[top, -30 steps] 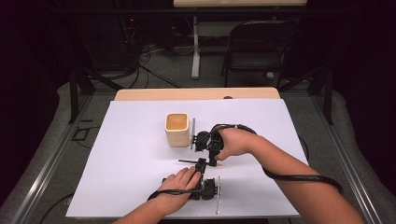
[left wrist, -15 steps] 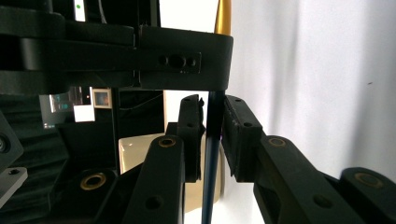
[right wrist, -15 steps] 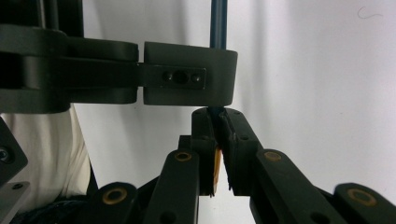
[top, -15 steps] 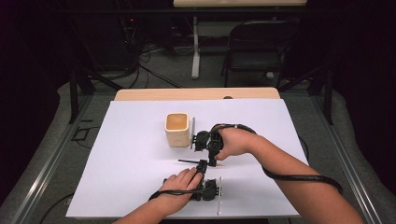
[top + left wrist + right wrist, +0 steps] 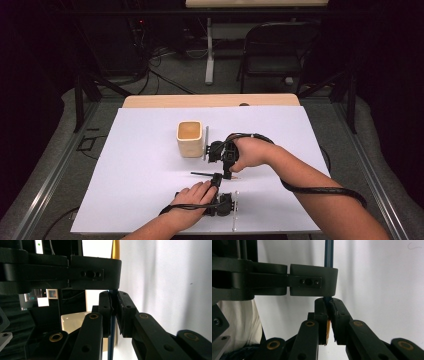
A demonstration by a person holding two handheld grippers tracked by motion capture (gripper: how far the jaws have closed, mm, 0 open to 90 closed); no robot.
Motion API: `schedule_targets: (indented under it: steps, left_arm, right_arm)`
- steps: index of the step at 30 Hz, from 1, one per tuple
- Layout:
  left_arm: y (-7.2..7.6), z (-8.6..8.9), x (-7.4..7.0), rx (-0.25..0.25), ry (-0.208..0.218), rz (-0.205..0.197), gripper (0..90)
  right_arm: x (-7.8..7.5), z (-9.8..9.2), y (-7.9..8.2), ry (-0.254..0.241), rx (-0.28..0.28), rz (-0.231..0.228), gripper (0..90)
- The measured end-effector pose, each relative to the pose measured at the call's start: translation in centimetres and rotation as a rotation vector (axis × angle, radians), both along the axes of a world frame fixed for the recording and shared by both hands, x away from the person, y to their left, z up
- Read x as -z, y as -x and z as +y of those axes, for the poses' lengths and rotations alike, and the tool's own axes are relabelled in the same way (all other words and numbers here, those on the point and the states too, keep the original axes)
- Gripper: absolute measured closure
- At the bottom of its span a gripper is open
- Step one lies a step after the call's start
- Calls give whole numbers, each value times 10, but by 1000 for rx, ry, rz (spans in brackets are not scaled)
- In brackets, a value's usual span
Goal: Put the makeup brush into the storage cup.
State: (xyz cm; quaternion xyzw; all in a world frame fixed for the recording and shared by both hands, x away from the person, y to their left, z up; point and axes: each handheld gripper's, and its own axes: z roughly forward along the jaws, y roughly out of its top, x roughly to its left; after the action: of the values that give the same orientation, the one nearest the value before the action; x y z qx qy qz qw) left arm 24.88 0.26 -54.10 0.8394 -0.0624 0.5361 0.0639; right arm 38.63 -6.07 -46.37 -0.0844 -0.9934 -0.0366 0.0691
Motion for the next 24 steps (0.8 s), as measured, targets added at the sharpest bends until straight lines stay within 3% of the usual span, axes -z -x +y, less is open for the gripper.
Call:
schedule_targets:
  steps: [11,14,24]
  left_arm:
    - [1,-1,-1,-2,-5,10,828]
    - [0,-1,0,4,4,6,829]
    - [0,1,0,1,-7,9,830]
  right_arm:
    - [0,0,0,4,1,8,833]
    - [-1,1,1,-8,-2,17,763]
    - [-4,0,3,12,-34,-18,684]
